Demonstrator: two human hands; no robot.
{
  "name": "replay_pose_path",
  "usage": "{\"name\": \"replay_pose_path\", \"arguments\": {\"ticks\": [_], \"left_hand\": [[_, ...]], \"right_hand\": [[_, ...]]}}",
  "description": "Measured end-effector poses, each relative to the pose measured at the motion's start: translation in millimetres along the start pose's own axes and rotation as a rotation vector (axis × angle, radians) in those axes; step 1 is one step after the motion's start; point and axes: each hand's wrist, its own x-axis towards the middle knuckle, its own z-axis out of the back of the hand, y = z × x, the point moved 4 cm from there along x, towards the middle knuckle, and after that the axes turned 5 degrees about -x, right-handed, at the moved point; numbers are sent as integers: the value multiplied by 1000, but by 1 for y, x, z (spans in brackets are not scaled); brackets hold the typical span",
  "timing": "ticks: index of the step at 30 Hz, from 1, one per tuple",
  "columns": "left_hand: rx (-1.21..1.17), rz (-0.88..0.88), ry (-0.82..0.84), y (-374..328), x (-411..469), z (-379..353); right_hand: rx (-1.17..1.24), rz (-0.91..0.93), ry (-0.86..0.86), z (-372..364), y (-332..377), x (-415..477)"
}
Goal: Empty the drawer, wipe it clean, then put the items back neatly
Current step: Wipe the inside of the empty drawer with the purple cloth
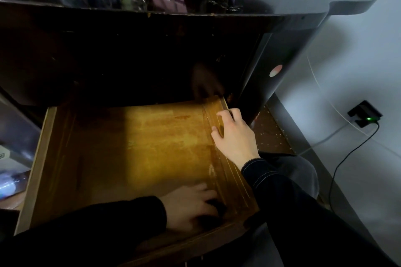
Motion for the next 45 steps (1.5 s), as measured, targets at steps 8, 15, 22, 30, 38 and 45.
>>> {"name": "replay_pose_path", "arguments": {"ticks": [8, 15, 22, 30, 38, 45], "left_hand": [[47, 380, -354, 76, -12, 47], [53, 199, -164, 37, -8, 20], [58, 150, -154, 40, 7, 21], [124, 552, -410, 89, -3, 61], [49, 104, -38, 29, -1, 9], [115, 650, -456, 122, 39, 74]], "right_hand": [[19, 0, -10, -1, -2, 1], [14, 0, 1, 1, 1, 0], [28, 7, -7, -3, -2, 0], [26, 3, 1, 3, 0, -1], [28, 1, -4, -2, -2, -1], [50, -6, -7, 1, -2, -1]]}}
